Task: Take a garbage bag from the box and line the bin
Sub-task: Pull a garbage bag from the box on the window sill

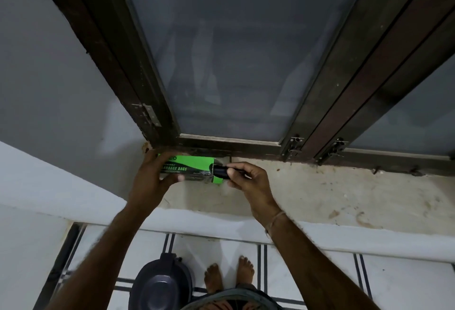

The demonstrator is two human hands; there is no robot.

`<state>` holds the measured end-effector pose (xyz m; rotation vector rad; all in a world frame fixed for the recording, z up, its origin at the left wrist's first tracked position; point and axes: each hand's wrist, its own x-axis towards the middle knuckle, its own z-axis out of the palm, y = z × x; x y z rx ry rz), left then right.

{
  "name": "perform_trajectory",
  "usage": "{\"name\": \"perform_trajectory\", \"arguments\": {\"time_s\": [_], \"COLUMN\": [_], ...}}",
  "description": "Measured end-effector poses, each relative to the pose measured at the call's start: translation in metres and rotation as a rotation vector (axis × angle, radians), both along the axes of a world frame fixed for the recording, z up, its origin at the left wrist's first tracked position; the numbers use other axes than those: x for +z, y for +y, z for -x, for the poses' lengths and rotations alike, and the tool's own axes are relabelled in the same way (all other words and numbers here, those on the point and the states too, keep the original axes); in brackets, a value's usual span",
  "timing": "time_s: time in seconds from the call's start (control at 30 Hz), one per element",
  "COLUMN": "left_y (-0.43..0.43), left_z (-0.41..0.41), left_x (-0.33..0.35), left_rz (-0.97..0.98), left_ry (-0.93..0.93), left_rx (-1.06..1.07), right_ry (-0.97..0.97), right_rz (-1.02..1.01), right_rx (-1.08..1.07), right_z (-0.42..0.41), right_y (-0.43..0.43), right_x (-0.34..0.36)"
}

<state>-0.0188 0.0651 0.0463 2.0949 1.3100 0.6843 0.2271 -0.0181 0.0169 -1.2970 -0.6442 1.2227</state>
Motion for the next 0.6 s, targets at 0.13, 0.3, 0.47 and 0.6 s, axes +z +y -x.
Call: {"name": "perform_trajectory", "arguments": {"time_s": [0.13,0.3,0.47,0.6], "left_y": [-0.007,-0.008,-0.013,-0.034], "left_z": [-0.001,-0.014,-0.018,-0.043], "left_x": [-0.037,-0.050,-0.048,-0.022], "left_rz": [0.101,0.110,0.037,-0.234], "left_ry": [0.008,0.054,0.188,0.250], "left_rx": [0.040,0.111,0.159,0.231], "right_ry": [-0.042,-0.050,-0.040,0.066], "right_rz": [0.017,0.025,-0.011,-0.038], "right_rx": [-0.120,-0.175,-0.254,-0.254], "right_z": [-0.012,-0.013,-0.017,-0.009], "right_y": [-0.013,-0.024,-0.032,-0.034], "right_x": [-0.005,-0.005,-0.002,0.011]}}
